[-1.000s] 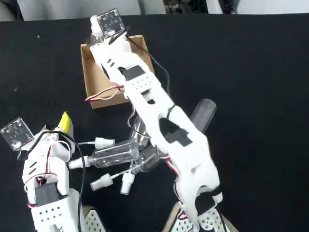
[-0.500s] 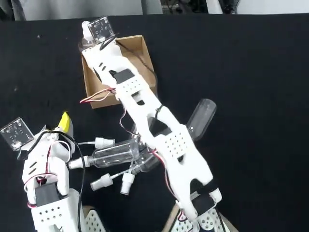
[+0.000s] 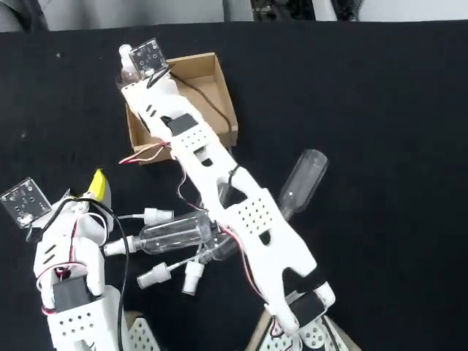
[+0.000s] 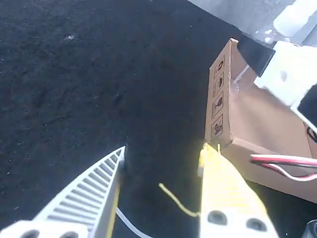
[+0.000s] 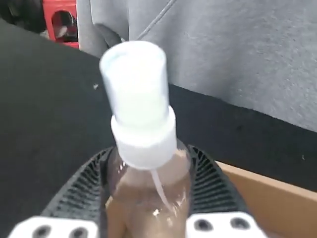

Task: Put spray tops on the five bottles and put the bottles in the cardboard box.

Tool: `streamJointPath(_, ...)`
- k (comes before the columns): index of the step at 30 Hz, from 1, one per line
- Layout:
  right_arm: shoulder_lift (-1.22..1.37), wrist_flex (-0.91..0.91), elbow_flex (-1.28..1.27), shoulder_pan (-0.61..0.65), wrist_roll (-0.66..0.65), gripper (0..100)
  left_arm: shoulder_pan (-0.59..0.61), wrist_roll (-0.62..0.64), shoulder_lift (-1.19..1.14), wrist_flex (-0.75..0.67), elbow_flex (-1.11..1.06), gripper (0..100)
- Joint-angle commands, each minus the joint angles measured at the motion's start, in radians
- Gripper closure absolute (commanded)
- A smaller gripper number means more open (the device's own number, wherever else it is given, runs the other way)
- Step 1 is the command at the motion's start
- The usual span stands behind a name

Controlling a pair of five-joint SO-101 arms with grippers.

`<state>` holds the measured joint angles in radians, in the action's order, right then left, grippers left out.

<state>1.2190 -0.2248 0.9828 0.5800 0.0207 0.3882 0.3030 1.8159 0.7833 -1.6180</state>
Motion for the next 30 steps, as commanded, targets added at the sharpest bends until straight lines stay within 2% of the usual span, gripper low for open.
streamJointPath(1,0.002,0.021,0.081,0.029,0.011,93.3,0.001,0.008,0.009,-0.009,0.012,78)
streamJointPath(5,0.024,0.021,0.094,0.029,0.009,91.8,0.001,0.008,0.009,-0.008,0.012,78)
streamJointPath(10,0.027,-0.012,0.094,0.029,0.011,76.9,0.001,0.008,0.009,-0.008,0.012,78)
streamJointPath(13,0.022,-0.043,0.094,0.029,0.011,72.1,0.001,0.008,0.009,-0.008,0.012,78)
streamJointPath(22,0.021,-0.066,0.120,0.029,0.011,71.5,0.001,0.008,0.009,-0.008,0.012,78)
streamJointPath(30,0.028,-0.365,0.331,0.029,0.011,71.5,0.002,0.008,0.009,-0.012,0.012,78)
